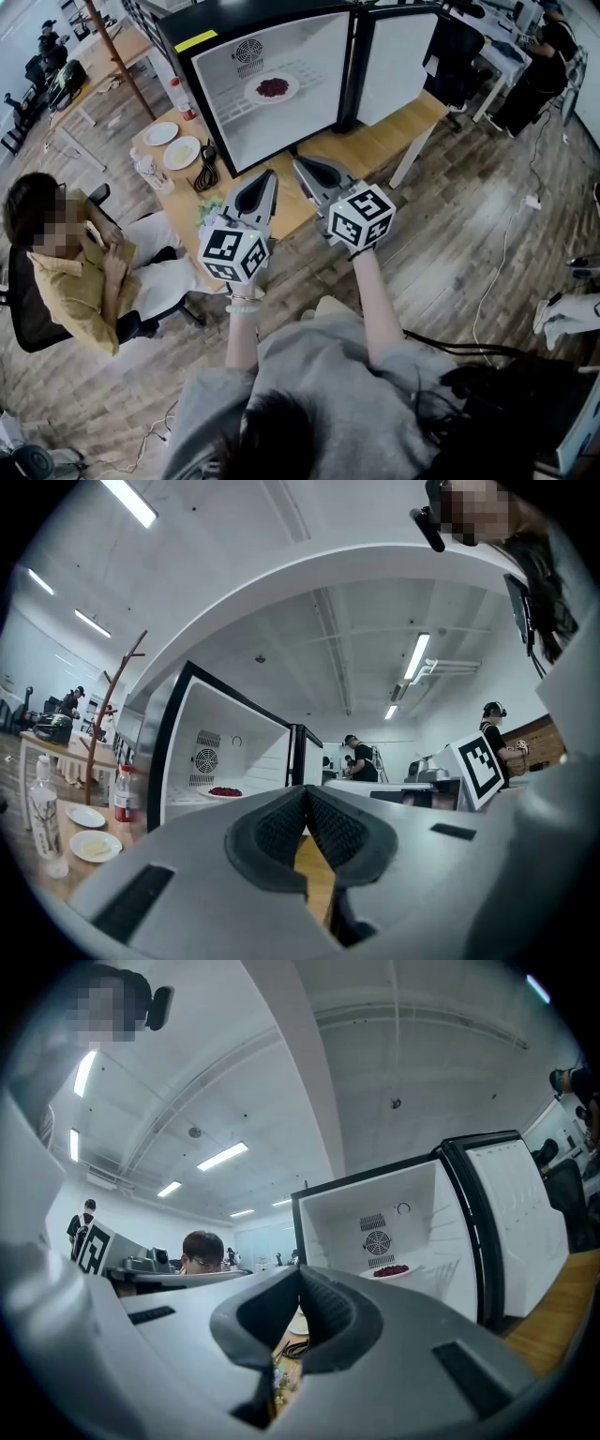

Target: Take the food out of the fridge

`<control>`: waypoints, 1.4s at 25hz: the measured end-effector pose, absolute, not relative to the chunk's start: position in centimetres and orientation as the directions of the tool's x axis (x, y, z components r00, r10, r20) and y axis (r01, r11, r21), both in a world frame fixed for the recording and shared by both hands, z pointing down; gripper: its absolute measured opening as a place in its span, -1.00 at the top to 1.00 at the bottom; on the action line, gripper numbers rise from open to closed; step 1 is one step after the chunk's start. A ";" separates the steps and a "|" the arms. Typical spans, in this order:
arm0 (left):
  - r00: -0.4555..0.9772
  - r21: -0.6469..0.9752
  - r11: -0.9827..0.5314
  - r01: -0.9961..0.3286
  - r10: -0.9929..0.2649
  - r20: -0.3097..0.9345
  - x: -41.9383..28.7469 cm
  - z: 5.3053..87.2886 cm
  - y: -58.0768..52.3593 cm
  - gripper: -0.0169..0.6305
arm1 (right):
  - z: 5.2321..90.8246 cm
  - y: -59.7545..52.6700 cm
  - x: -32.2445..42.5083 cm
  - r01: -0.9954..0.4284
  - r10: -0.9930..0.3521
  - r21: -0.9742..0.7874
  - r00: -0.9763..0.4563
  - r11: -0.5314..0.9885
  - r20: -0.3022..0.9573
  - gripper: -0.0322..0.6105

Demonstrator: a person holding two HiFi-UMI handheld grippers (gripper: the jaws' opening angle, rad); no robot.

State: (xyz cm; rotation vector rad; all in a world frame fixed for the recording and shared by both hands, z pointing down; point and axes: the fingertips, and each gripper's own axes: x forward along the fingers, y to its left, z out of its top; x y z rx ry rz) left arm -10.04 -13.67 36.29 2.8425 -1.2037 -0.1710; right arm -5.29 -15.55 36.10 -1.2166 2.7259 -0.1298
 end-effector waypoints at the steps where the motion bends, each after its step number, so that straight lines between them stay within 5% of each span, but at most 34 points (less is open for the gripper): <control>1: 0.685 0.096 -0.690 -0.718 -0.724 -0.078 -10.3 36.5 -13.8 0.92 | 36.2 -15.8 -5.4 -0.731 -0.744 -0.142 -0.660 0.668 -0.101 0.88; 35: 0.516 0.150 -0.512 -0.846 -0.857 -0.016 -6.4 39.3 -27.1 0.92 | 39.8 -30.6 -1.5 -0.563 -0.596 -0.300 -0.802 0.770 -0.025 0.87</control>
